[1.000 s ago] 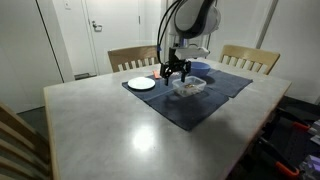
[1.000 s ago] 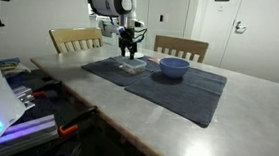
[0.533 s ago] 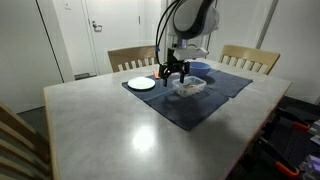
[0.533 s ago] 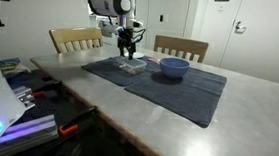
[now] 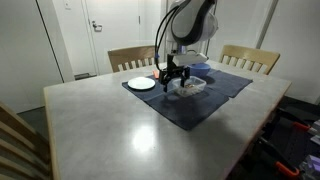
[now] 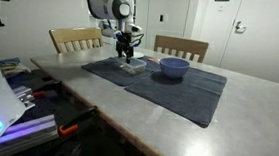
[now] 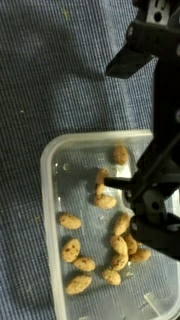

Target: Pour the contents in the container into the bowl.

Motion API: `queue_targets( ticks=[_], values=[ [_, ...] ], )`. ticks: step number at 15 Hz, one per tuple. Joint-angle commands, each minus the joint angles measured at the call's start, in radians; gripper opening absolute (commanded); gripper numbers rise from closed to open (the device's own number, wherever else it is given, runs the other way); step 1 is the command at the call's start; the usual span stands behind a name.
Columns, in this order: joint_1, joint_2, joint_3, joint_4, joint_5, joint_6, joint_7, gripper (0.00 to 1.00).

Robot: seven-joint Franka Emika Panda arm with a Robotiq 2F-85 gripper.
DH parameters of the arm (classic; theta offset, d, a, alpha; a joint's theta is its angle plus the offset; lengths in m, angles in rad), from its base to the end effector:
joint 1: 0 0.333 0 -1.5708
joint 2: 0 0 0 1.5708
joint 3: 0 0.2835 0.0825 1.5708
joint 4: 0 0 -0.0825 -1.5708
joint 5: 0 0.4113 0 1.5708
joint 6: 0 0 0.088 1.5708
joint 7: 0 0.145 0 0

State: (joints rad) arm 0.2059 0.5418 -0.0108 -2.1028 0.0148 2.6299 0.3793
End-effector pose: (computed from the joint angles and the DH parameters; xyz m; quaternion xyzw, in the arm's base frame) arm 0.5607 0.1101 0.0649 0.9952 -0.0977 -0.0072 0.0013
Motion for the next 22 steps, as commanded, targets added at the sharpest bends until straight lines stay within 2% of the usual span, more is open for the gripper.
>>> queue_targets(
  ticks=[1,11,22],
  values=[
    [-0.007,0.025,0.010,0.013,0.025,0.010,-0.006,0.72],
    [-0.005,0.025,0.003,0.020,0.023,0.003,-0.002,0.02],
    [0.003,-0.034,-0.012,0.019,0.008,-0.099,0.021,0.02]
  ],
)
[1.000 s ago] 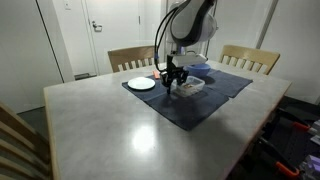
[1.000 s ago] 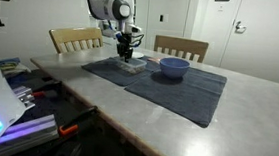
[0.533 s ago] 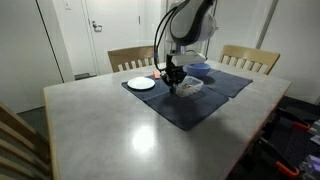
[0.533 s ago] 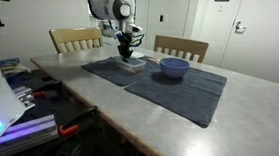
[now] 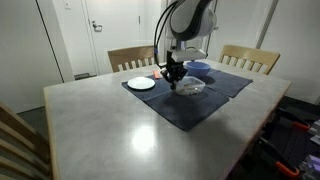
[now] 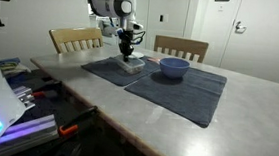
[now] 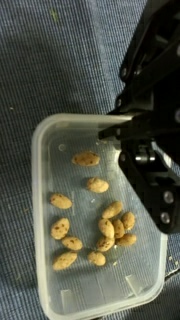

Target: Pour the contents in the container into the bowl.

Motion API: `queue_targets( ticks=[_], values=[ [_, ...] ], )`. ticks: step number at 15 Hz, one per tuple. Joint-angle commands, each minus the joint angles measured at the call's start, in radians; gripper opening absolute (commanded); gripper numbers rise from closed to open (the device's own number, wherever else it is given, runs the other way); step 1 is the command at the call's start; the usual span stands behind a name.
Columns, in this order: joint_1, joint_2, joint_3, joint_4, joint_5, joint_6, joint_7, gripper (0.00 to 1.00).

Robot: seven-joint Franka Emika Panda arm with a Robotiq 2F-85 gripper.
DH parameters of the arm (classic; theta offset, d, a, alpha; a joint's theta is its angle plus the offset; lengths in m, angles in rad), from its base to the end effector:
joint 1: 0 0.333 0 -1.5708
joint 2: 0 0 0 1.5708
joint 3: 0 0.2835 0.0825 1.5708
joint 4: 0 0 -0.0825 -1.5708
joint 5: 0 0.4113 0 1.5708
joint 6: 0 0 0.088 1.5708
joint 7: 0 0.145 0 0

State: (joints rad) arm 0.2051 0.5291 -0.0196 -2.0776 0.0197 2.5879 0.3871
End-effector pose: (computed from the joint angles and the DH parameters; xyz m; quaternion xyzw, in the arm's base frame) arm 0.5705 0.1061 0.0777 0.9941 -0.1077 -0.0090 0.0025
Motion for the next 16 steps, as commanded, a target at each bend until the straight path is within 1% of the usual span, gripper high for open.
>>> queue_targets(
  ticks=[1,5,9,16],
  values=[
    [0.004,-0.025,-0.004,-0.008,0.001,-0.069,0.014,0.02],
    [0.002,-0.049,-0.008,-0.012,-0.013,-0.129,0.009,0.02],
    [0.008,-0.076,-0.016,-0.008,-0.043,-0.196,0.029,0.02],
    [-0.004,-0.126,-0.023,0.002,-0.101,-0.308,0.046,0.02]
  ],
)
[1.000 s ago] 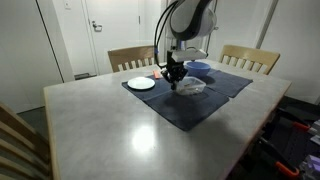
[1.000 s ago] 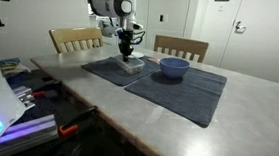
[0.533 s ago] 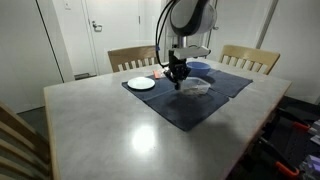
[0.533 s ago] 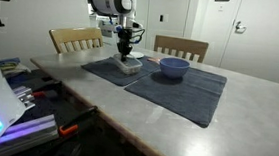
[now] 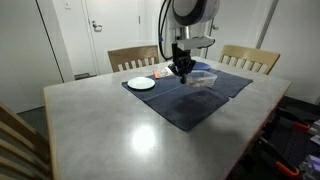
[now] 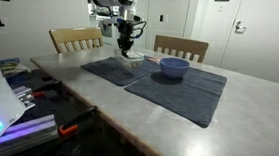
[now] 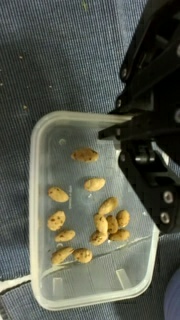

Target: Pour the contents in the container into the bowl.

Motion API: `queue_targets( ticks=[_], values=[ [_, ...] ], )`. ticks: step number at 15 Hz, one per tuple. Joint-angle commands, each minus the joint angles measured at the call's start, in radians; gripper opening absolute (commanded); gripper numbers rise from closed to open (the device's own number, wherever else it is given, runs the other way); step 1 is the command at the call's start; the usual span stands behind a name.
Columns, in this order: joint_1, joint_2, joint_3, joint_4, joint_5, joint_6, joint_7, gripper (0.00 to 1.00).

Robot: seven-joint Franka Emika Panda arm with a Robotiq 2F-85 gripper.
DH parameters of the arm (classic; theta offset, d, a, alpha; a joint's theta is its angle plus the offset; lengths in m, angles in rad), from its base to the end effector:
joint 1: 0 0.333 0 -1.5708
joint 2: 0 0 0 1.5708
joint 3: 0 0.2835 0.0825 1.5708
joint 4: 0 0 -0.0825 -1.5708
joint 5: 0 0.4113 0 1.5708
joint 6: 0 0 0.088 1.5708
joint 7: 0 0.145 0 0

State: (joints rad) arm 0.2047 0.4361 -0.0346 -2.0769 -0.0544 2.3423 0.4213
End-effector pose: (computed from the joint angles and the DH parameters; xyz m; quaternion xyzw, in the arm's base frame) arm 0.5578 0.0921 0.1133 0.9907 -0.1034 -0.0742 0.0490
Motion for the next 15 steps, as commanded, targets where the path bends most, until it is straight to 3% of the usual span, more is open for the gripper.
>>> queue_targets(
  ticks=[1,9,15],
  values=[
    [-0.005,-0.038,-0.009,0.004,-0.035,-0.075,0.012,0.02],
    [-0.027,-0.101,-0.015,0.030,-0.093,-0.183,0.000,0.02],
    [-0.063,-0.129,-0.018,0.064,-0.143,-0.179,-0.034,0.02]
  ],
)
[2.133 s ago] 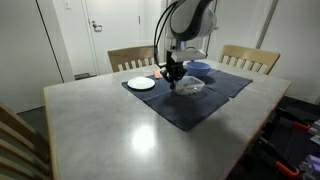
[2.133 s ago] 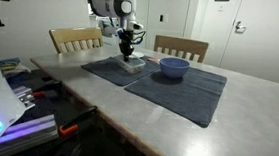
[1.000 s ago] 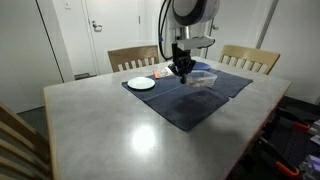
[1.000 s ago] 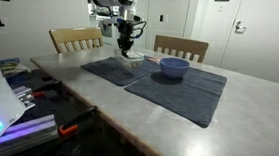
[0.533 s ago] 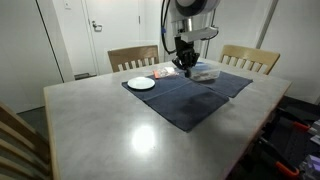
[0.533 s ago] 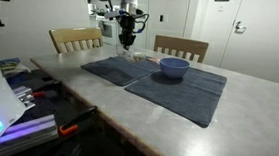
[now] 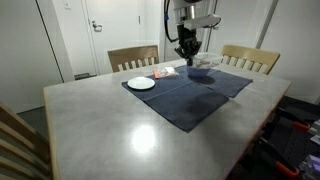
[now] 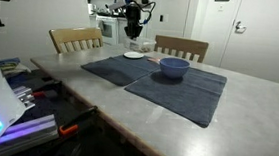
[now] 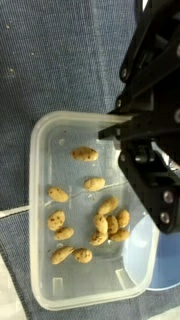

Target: Pour the contents in the container into the bowl.

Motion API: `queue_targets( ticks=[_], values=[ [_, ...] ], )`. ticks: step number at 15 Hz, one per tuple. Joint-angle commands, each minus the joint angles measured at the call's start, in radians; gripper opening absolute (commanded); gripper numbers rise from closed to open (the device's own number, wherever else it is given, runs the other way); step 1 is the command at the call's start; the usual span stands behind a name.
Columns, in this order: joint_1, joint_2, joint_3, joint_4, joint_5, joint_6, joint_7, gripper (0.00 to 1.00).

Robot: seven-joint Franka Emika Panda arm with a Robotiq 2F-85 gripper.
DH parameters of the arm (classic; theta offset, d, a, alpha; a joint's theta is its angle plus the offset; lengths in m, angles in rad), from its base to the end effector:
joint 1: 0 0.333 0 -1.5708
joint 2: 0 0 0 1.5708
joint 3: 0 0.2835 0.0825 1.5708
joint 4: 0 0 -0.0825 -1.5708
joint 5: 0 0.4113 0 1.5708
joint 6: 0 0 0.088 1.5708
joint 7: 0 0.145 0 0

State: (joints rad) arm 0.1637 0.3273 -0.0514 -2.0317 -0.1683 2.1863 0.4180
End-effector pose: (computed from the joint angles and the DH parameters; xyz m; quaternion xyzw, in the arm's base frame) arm 0.5780 0.0529 0.1846 0.9889 -0.0968 -0.0641 0.0925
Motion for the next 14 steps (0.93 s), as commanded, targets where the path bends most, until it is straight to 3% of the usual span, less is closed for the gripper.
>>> queue_targets(
  ticks=[1,5,6,14],
  values=[
    [-0.029,-0.023,-0.001,0.026,-0.035,-0.020,-0.040,0.02],
    [-0.065,-0.019,0.009,0.061,-0.025,0.027,-0.125,0.02],
    [-0.052,-0.012,0.007,0.048,-0.027,0.013,-0.071,0.08],
    [-0.059,-0.012,0.008,0.064,-0.027,0.015,-0.099,0.08]
  ],
)
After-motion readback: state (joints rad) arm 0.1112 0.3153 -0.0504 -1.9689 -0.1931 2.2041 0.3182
